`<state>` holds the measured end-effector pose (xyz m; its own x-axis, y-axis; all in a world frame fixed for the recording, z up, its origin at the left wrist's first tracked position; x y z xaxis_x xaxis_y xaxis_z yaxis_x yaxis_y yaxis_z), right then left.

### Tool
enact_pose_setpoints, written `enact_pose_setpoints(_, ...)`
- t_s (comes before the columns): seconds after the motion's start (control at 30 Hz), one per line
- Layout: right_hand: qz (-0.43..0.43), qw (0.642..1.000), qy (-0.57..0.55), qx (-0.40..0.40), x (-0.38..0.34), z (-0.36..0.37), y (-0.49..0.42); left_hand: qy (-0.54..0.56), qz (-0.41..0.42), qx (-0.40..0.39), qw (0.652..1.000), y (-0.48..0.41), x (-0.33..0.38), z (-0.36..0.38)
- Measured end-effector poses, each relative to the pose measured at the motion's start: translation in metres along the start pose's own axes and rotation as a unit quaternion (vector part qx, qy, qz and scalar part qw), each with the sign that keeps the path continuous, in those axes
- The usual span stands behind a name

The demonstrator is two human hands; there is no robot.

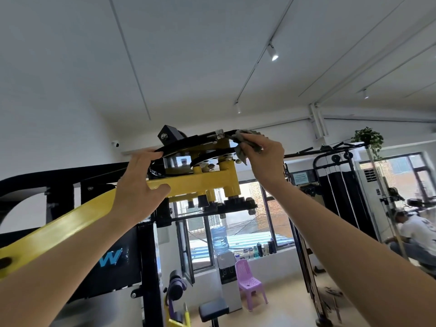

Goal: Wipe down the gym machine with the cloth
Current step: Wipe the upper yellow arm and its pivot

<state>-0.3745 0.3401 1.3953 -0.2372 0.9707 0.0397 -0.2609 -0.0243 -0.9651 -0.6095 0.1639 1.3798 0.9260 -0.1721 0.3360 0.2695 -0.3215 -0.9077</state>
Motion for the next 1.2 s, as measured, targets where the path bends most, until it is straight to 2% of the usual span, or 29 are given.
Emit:
enact_pose_setpoints(0.07, -0.021, 1.000, 0.000, -0.017, -0.015, 0.004, -0.004, -0.007, 0.003, -0.003, 1.000, 0.001, 0.002, -0.002)
enact_pose_setpoints(0.2, -0.015, 0.995, -0.088, -0.041, -0.042, 0.000, -0.014, -0.019, 0.002, -0.029, 0.999, -0.003, 0.008, -0.012)
enact_pose_setpoints(0.3, -0.034, 0.993, -0.086, -0.072, -0.062, 0.000, -0.031, -0.079, -0.002, -0.025, 0.997, -0.019, 0.022, -0.026)
enact_pose_setpoints(0.4, -0.060, 0.985, -0.043, -0.157, -0.080, 0.014, -0.056, -0.069, 0.018, -0.023, 0.997, -0.042, 0.046, -0.039)
enact_pose_setpoints(0.5, -0.105, 0.953, 0.053, -0.281, -0.095, 0.038, -0.076, 0.020, 0.061, -0.056, 0.996, -0.060, 0.074, -0.047)
enact_pose_setpoints(0.6, -0.114, 0.923, 0.134, -0.341, -0.100, 0.064, -0.085, 0.018, 0.088, -0.099, 0.991, -0.068, 0.094, -0.045)
enact_pose_setpoints(0.73, -0.066, 0.924, 0.118, -0.359, -0.091, 0.073, -0.085, -0.004, 0.114, -0.148, 0.982, -0.066, 0.098, -0.027)
enact_pose_setpoints(0.93, -0.076, 0.916, 0.098, -0.383, -0.087, 0.053, -0.070, 0.017, 0.152, -0.164, 0.975, -0.059, 0.094, -0.004)
enact_pose_setpoints(1.2, -0.080, 0.949, 0.084, -0.293, -0.072, 0.037, -0.049, 0.011, 0.222, -0.069, 0.972, -0.058, 0.086, -0.002)
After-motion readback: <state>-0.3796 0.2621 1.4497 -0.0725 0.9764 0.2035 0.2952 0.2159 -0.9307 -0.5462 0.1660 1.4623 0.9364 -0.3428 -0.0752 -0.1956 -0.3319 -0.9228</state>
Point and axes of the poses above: each hand's wrist, its own y-axis away from the middle knuckle, its own z-axis out of the palm, x = y × z, the point moved 4 cm from there along -y, towards the middle knuckle, and after that the axes turned 13 degrees about -z, right-handed, at the moved point
